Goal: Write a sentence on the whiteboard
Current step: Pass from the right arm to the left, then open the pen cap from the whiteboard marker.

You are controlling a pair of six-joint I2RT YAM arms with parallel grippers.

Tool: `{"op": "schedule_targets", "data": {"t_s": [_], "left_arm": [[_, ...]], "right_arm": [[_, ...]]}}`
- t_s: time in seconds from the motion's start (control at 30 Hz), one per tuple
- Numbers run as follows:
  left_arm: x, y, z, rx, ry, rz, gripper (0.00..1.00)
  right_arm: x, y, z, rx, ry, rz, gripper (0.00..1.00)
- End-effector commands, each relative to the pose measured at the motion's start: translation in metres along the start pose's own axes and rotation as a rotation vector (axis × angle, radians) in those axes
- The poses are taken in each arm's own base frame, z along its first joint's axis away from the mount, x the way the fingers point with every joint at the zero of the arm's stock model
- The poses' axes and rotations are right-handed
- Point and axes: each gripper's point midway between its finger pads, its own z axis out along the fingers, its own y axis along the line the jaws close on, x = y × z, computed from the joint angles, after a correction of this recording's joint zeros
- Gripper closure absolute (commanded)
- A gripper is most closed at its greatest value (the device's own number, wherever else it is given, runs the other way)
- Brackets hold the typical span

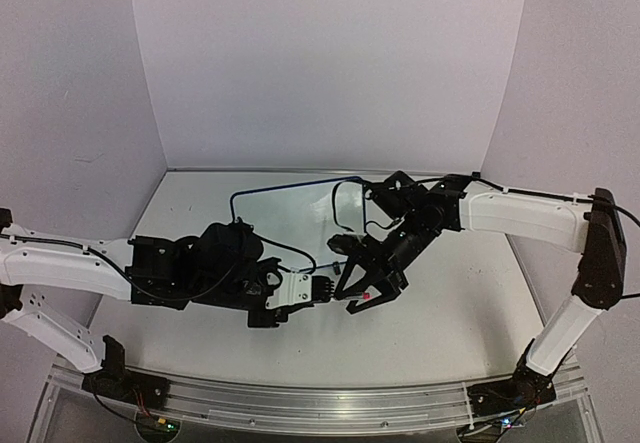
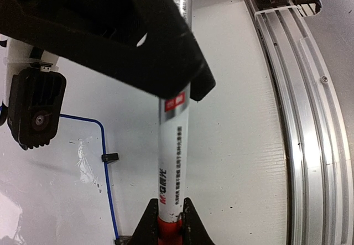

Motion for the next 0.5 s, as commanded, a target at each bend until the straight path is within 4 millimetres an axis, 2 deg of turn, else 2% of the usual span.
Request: {"op": "schedule_targets", "data": {"t_s": [0.0,0.1,0.2,0.3,0.4,0.47], "left_arm": [[-0.024,0.018,-0.012,-0.047,-0.057,-0.078,1.00],[-0.019,0.017,-0.010,-0.025,-0.024,-0.127,1.00],[-0.010,0.016,-0.006,0.036,0.002,-0.209,1.00],[-0.002,0.017,-0.001,0.091,-0.005,-0.285,1.00],[0.005,0.012,0.007,0.177,0.010,-0.341,1.00],[0.009,0.007,0.013,0.239,0.027,-0.367,1.00]], "right_arm": [[-0.025,-0.013,-0.027,0.153,-0.173,-0.051,0.36],[-0.029,-0.025,-0.041,0.288,-0.254,-0.093,0.26],[-0.029,-0.033,-0.054,0.394,-0.326,-0.117,0.24],[-0.028,-0.039,-0.059,0.425,-0.370,-0.107,0.25],[-0.028,-0.034,-0.057,0.398,-0.398,-0.110,0.30],[-0.030,-0.024,-0.060,0.363,-0.434,-0.120,0.32]]}}
